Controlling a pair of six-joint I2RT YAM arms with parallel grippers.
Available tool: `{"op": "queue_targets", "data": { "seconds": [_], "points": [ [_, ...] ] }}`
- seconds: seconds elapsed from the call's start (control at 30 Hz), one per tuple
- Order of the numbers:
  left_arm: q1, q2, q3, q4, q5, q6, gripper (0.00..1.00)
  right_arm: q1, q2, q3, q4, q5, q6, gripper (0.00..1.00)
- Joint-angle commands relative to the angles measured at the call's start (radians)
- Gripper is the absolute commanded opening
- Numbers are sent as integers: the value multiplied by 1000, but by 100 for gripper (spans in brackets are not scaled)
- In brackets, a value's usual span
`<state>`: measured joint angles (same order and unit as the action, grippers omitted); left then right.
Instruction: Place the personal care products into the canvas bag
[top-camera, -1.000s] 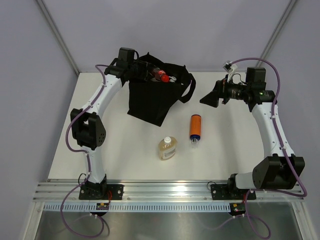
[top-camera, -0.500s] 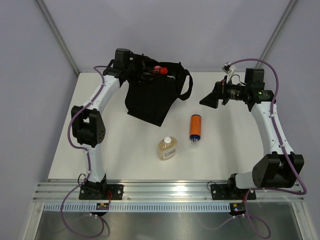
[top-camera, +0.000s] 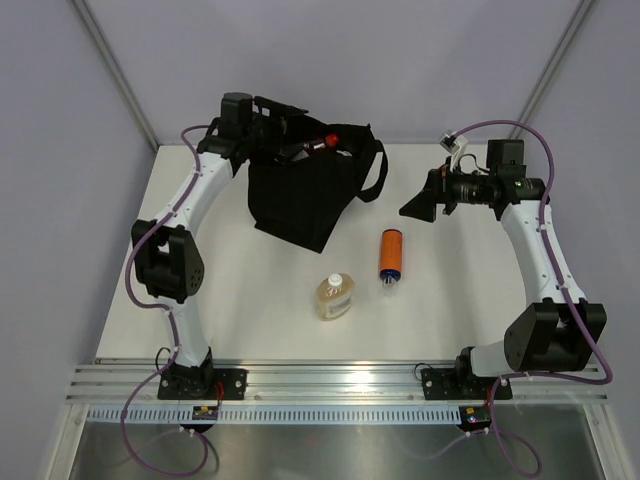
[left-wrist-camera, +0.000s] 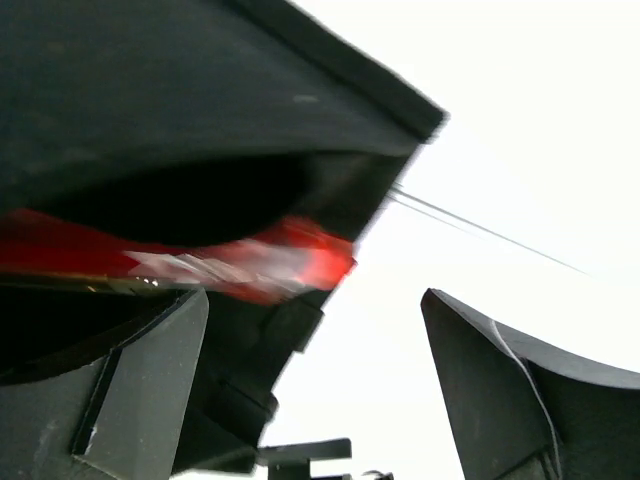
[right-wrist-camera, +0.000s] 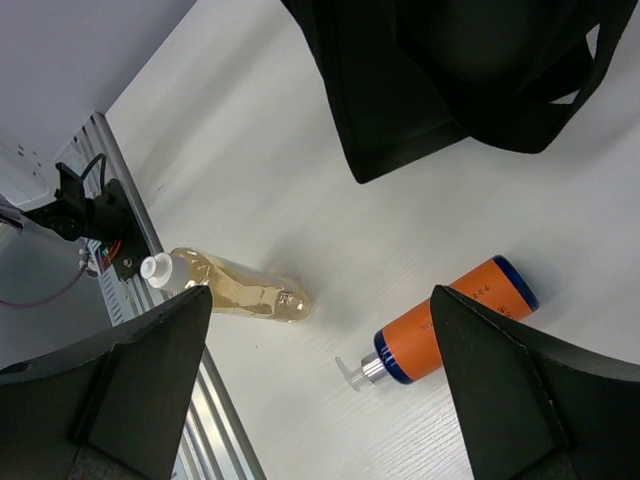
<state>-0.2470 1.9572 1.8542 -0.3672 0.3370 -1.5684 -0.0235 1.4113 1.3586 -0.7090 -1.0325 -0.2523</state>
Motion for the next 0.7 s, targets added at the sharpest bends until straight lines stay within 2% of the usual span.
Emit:
{"op": "queue_targets", "data": {
  "seconds": [0.0,0.1,0.23,0.3,0.4,0.47,0.5,0.6,0.67],
  "points": [
    [23,-90,-13,40,25,73,92,5,15,56,-72,2,-114,99],
    [23,-124,-32,25,42,100,95,14,34,88,-138,12,-186,100],
    [23,-173,-67,25,59,149,96,17,52,96,-133,52,-180,99],
    [23,-188,-67,31,79,220,96,23,57,76,-74,103,-99,100],
    [23,-201,-78,56,135,341,97,94,71,51,-18,344,37,99],
    [22,-213,-99,88,164,405,97,140,80,19,8,422,138,100],
    [22,-228,-119,94,187,474,98,152,78,1,20,516,184,100],
    [17,-265,-138,97,195,643,99,194,63,-79,75,648,329,100],
    [12,-288,-148,77,165,775,99,198,58,-124,107,663,401,100]
  ]
}}
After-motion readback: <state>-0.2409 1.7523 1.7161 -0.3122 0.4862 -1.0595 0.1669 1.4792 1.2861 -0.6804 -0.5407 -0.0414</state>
